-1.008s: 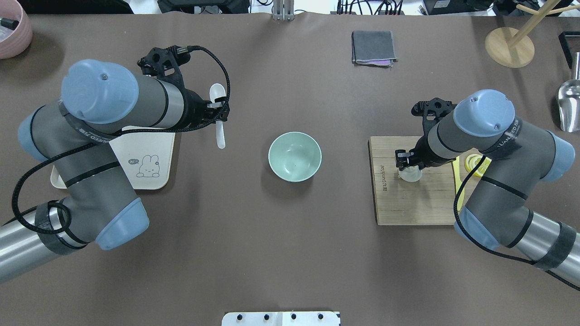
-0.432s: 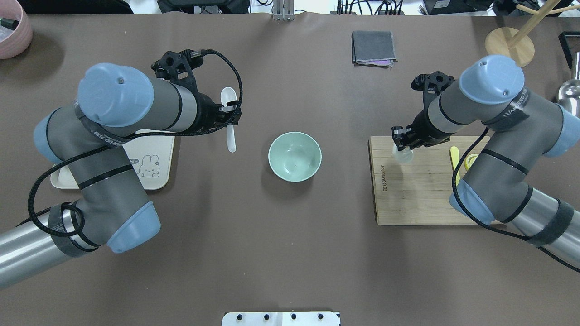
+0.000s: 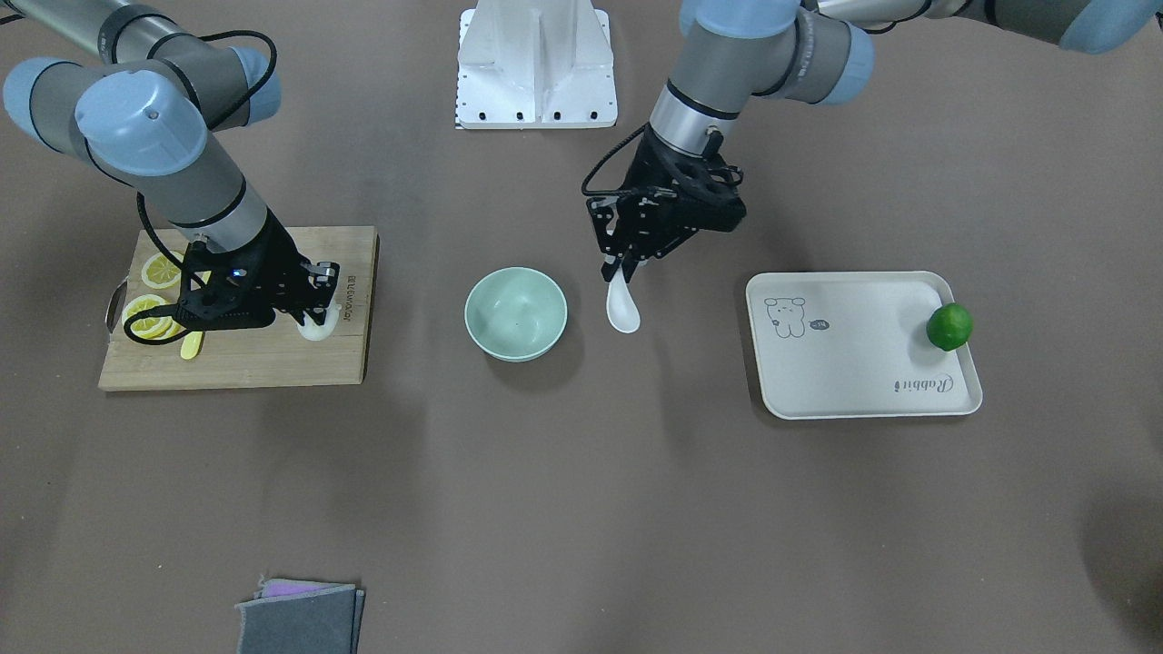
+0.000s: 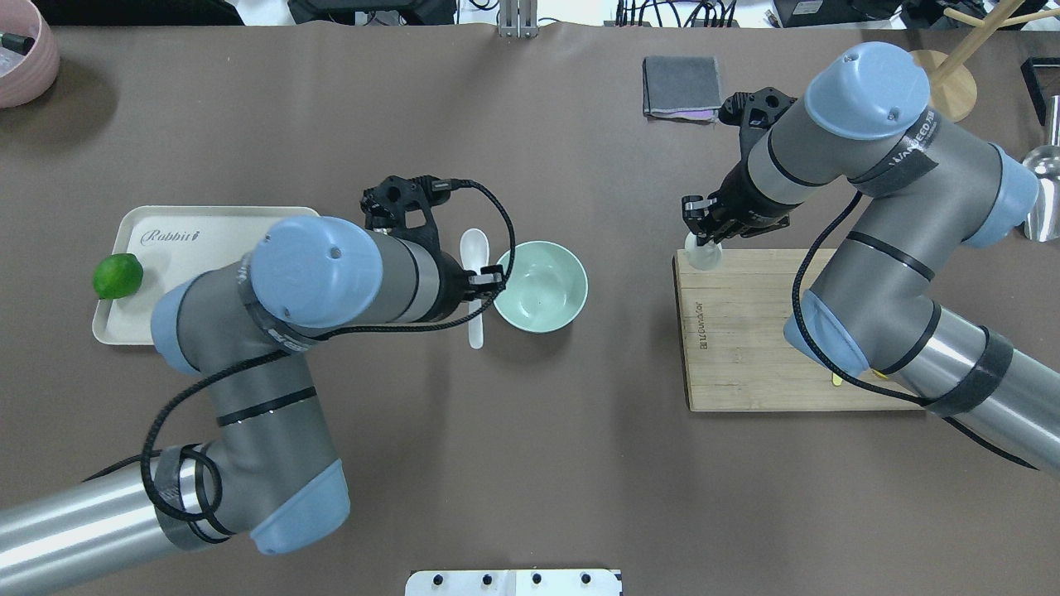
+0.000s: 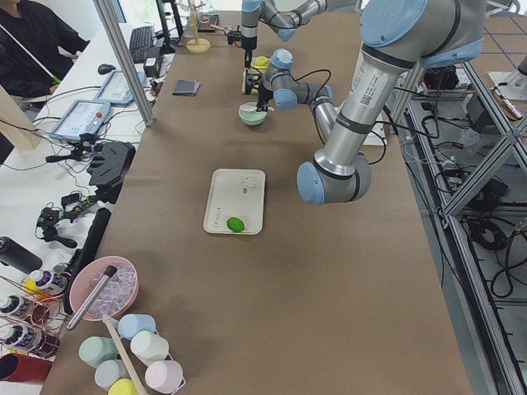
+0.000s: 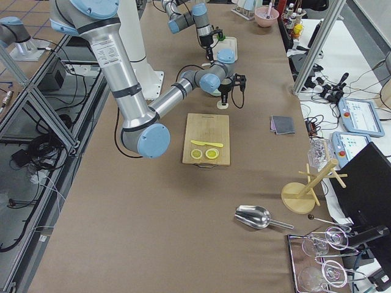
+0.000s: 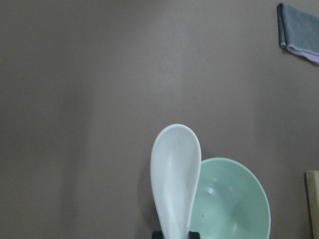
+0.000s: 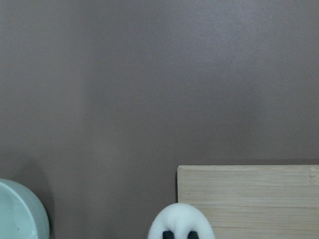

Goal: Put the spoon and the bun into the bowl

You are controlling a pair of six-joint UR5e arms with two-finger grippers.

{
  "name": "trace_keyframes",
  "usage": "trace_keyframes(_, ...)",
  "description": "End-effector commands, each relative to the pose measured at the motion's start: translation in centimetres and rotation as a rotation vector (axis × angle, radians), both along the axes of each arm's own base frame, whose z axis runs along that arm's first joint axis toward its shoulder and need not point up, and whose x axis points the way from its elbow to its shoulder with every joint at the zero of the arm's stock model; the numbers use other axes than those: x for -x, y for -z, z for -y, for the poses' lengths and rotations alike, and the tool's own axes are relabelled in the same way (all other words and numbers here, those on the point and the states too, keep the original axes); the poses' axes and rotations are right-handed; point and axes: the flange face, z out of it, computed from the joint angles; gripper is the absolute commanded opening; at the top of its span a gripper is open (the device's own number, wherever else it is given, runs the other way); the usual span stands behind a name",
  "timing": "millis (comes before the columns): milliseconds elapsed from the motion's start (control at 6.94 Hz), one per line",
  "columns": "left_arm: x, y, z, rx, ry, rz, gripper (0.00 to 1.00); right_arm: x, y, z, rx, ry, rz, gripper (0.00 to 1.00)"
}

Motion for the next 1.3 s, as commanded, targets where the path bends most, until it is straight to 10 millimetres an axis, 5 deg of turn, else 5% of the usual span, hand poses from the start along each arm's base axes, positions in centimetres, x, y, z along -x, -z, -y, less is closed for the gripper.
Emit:
trace_keyframes(0, -3.9, 1.6, -0.7, -0.008, 0.009, 0.044, 0.0, 0.7, 2.2, 0.1, 0.018, -0.027, 0.031, 0.0)
trace_keyframes(144, -5.1, 0.9, -0.1, -0.005, 0.013, 0.062, 0.0, 1.2, 2.5, -0.2, 0.018, -0.021, 0.036, 0.0)
trace_keyframes(432, -8.1, 3.0, 1.4, -0.017, 0.043, 0.083, 0.0, 1.7, 2.5, -0.6, 0.03, -0.022, 0.039, 0.0)
trace_keyframes(864, -9.0, 3.4, 1.3, -0.028, 0.03, 0.091, 0.0, 2.6, 2.9, -0.7, 0.023, -0.014, 0.04, 0.0)
trace_keyframes(1152, -9.1, 2.7, 1.6, -0.035, 0.045, 0.106, 0.0, 3.6, 5.2, -1.1, 0.038, -0.029, 0.071, 0.0)
